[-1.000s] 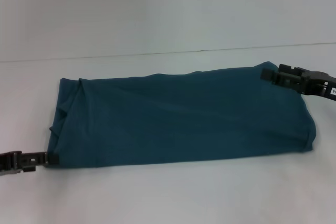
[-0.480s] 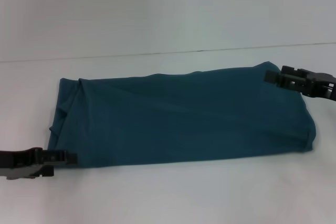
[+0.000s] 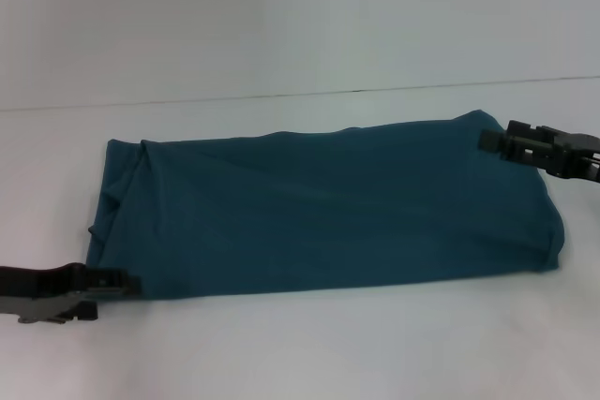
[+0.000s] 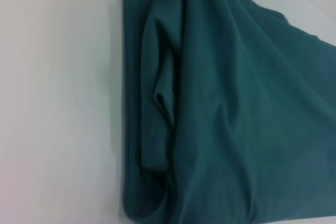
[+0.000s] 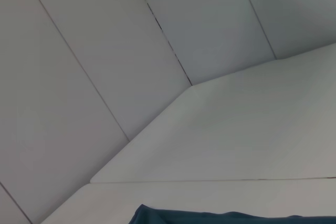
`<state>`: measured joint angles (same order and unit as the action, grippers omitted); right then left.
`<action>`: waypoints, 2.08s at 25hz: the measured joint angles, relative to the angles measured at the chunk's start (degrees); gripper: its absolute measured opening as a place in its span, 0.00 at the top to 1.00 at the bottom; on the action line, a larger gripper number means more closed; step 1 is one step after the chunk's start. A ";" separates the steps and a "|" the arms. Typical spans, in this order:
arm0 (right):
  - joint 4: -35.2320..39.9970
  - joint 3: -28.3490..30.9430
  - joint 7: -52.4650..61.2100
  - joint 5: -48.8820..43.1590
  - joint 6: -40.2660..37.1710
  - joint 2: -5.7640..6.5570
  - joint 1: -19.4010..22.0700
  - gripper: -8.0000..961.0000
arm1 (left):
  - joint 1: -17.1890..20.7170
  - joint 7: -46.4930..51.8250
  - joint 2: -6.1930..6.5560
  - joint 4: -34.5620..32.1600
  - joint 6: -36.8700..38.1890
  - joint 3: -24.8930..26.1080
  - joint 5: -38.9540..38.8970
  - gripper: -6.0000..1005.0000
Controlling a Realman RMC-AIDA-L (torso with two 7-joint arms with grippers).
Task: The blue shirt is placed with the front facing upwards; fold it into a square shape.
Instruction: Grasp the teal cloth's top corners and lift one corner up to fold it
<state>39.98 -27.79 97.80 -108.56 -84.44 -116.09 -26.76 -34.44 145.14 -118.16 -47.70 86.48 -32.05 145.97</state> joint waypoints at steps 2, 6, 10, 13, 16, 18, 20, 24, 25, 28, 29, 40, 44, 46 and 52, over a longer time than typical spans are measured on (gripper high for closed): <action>0.00 0.02 -0.07 0.05 -0.02 -0.01 0.16 0.04 | -0.59 0.59 0.01 0.33 -0.76 -0.44 0.42 0.10; 0.00 0.14 -0.13 0.08 -0.03 -0.01 0.36 0.04 | -1.55 1.64 0.03 1.11 -2.11 -1.58 1.17 0.10; 0.00 0.19 -0.18 0.10 -0.03 -0.01 0.48 0.04 | -1.98 2.93 0.03 1.19 -3.32 -3.30 2.43 0.10; 0.00 0.22 -0.19 0.11 -0.03 0.05 0.52 0.04 | -2.12 3.06 0.05 1.03 -3.58 -3.80 3.13 0.10; 0.01 0.29 -0.20 0.11 -0.02 0.09 0.52 0.04 | -2.31 3.15 0.26 0.73 -3.64 -3.66 4.37 0.10; 0.01 0.29 -0.21 0.11 -0.02 0.13 0.51 0.04 | -2.49 3.22 0.51 0.66 -3.66 -3.47 4.85 0.10; 0.01 0.29 -0.22 0.11 -0.02 0.17 0.50 0.04 | -2.64 3.26 0.65 0.42 -3.70 -3.41 5.08 0.10; 0.01 0.29 -0.24 0.11 -0.02 0.17 0.48 0.04 | -3.03 3.47 0.80 -0.17 -4.71 -3.35 6.12 0.10; 0.01 0.28 -0.24 0.11 -0.02 0.17 0.48 0.04 | -3.16 3.60 0.87 -0.21 -5.09 -3.33 6.39 0.10; 0.01 0.28 -0.25 0.11 -0.02 0.17 0.48 0.04 | -3.71 3.79 1.15 -0.24 -5.90 -3.29 6.89 0.10; 0.01 0.28 -0.25 0.11 -0.02 0.17 0.50 0.04 | -3.82 3.80 1.21 -0.24 -6.10 -3.28 6.92 0.10; 0.01 0.83 -0.24 0.12 0.09 0.17 0.86 0.04 | -4.54 4.49 1.30 -0.20 -7.12 -4.24 7.94 0.10; 0.01 0.94 -0.24 0.15 0.07 0.20 0.91 0.04 | -4.63 4.72 1.18 -0.14 -6.75 -5.26 8.22 0.10; 0.01 0.95 -0.24 0.16 0.04 0.21 0.92 0.04 | -4.74 4.72 1.11 0.13 -6.73 -5.50 8.25 0.10; 0.05 0.99 -0.24 0.20 -0.17 0.29 0.92 0.04 | -5.30 4.70 0.91 0.41 -5.89 -5.66 8.12 0.10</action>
<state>40.04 -26.80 97.56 -108.36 -84.61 -115.80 -25.83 -39.74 149.85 -117.24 -47.29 80.58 -37.71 154.09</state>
